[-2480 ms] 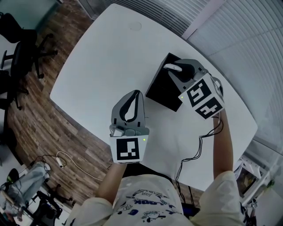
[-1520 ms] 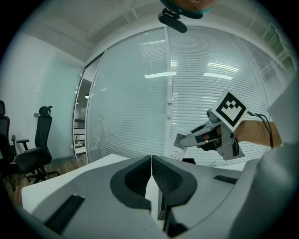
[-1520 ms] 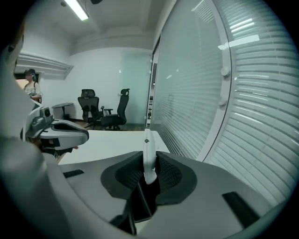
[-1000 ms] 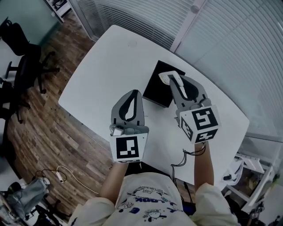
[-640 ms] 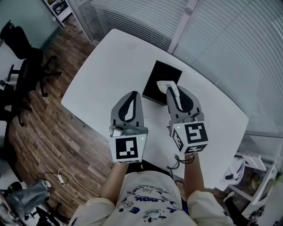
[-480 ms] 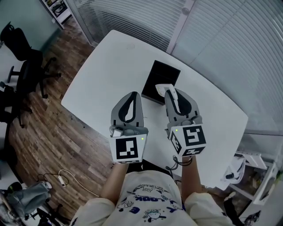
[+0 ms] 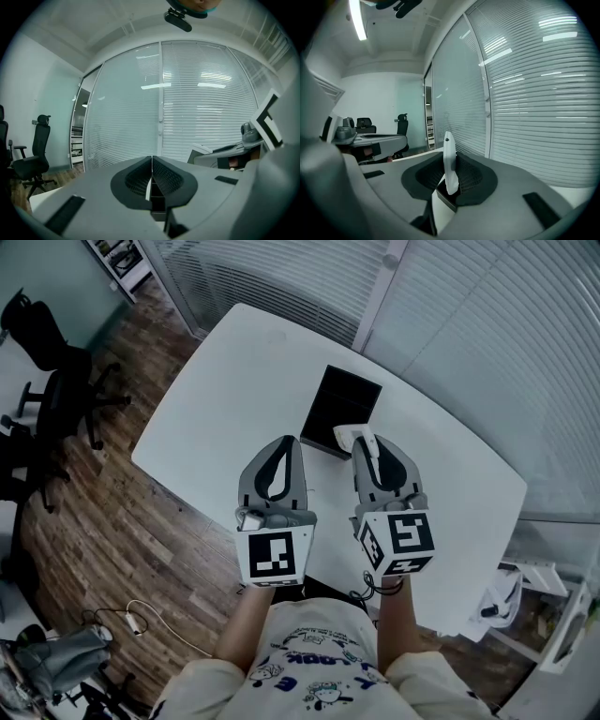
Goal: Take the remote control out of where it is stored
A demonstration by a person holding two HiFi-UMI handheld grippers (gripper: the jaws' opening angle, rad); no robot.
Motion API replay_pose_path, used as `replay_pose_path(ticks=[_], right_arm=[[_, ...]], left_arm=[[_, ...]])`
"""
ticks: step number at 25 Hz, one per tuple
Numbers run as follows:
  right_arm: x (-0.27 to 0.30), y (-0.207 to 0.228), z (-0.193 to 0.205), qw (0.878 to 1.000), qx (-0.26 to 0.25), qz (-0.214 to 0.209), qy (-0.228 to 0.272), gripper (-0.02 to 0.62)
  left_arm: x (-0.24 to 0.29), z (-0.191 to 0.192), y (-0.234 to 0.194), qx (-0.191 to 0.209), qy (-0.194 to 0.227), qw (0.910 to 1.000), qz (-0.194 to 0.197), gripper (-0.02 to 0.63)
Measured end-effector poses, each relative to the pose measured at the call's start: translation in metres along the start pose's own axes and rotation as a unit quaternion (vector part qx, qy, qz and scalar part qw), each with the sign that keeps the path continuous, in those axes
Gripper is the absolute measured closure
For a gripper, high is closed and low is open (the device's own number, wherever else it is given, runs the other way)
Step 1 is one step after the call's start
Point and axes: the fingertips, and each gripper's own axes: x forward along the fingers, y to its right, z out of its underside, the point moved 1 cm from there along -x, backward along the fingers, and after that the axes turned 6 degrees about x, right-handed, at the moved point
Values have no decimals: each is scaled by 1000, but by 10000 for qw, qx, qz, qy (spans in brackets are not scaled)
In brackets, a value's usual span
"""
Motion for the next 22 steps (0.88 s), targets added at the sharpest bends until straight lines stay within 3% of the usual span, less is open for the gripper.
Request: replay_pose_path(ticks=[22], right_arm=[[-2,3,4,10000,59,-2,-64,514]], left_arm=[[2,-3,1,3,30,10000,-34,589]])
